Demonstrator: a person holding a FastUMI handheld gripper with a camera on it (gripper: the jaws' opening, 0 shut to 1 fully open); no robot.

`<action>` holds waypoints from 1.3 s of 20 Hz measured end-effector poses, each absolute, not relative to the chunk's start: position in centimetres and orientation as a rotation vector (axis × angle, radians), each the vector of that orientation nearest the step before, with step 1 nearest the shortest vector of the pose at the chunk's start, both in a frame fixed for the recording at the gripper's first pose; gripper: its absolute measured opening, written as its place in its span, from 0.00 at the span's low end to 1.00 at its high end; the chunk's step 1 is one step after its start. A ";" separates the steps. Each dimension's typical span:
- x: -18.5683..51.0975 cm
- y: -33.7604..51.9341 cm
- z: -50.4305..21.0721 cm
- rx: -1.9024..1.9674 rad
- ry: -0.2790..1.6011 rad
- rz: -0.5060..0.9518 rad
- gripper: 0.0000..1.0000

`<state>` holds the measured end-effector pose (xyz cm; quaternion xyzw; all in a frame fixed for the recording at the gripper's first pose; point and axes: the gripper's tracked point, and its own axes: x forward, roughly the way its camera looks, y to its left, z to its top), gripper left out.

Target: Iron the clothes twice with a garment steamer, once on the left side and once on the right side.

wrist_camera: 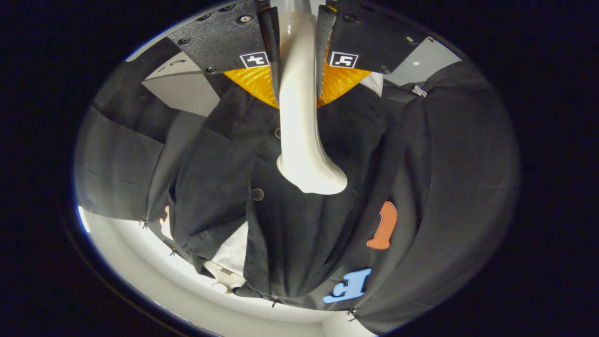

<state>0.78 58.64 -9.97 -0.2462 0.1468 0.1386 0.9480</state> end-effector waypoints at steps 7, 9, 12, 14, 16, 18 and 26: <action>-0.8 58.4 -13.9 -0.541 0.342 0.299 0.34; -1.3 58.1 -15.0 -0.559 0.348 0.301 0.34; -1.7 58.0 -16.5 -0.574 0.370 0.306 0.34; -1.9 57.9 -17.4 -0.588 0.381 0.308 0.34; -2.2 57.7 -18.2 -0.598 0.387 0.307 0.34; -2.4 57.5 -19.3 -0.609 0.399 0.307 0.34; -4.0 56.0 -23.9 -0.626 0.471 0.321 0.34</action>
